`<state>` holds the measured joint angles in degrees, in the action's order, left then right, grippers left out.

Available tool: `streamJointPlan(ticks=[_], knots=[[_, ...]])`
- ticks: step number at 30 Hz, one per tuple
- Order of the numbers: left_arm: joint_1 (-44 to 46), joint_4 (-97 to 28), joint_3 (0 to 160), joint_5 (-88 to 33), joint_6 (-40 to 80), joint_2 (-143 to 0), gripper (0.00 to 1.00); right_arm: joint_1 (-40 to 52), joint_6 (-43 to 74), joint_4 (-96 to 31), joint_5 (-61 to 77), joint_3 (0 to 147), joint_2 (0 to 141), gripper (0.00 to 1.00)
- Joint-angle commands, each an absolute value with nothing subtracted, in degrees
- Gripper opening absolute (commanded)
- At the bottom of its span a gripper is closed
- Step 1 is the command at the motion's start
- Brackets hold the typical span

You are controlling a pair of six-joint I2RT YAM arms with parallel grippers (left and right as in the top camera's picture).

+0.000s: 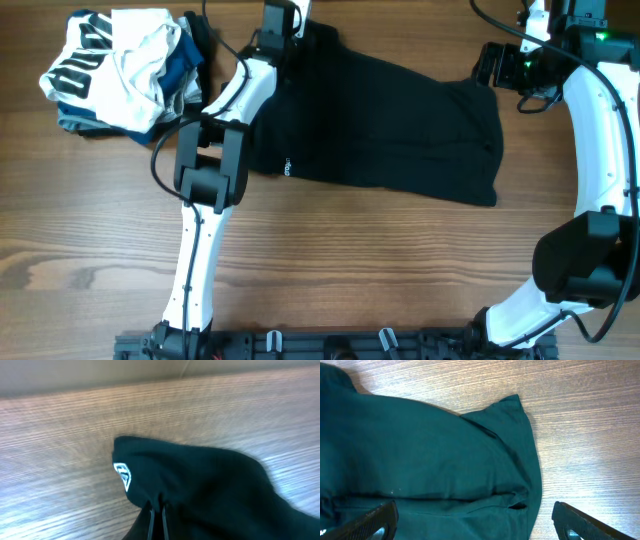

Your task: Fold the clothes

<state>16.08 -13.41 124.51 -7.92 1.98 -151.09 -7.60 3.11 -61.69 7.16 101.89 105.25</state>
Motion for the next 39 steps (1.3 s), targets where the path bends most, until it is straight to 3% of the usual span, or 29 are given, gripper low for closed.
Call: streamJointPlan(ticks=[1,6,9,16,23,33,39], knots=[[15.97,-18.39,125.71,-6.96,1.67,-139.92,0.04,-7.44,3.18,-61.45,6.42,102.63,105.97,0.99],[15.97,-33.54,125.71,-6.98,1.04,-135.26,0.04,-7.44,3.18,-61.58,6.42,102.63,105.97,0.99],[16.01,-43.59,125.58,-6.96,-0.03,-135.46,0.09,-7.44,3.18,-61.6,6.42,102.63,105.97,0.99],[16.01,-57.58,125.58,-6.96,-9.08,-135.55,0.5,-7.44,3.14,-61.6,7.31,102.63,105.97,1.0],[16.01,-44.64,125.6,-6.98,-9.65,-135.76,0.59,-7.44,3.18,-61.34,7.53,102.63,105.97,0.99],[11.73,-43.38,125.6,-8.49,-3.07,-142.23,0.66,-7.44,3.14,-61.01,8.45,102.63,105.97,0.99],[11.51,-36.95,125.6,-8.45,-2.46,-147.79,0.79,-7.44,3.11,-60.69,9.02,102.63,105.97,0.99]])
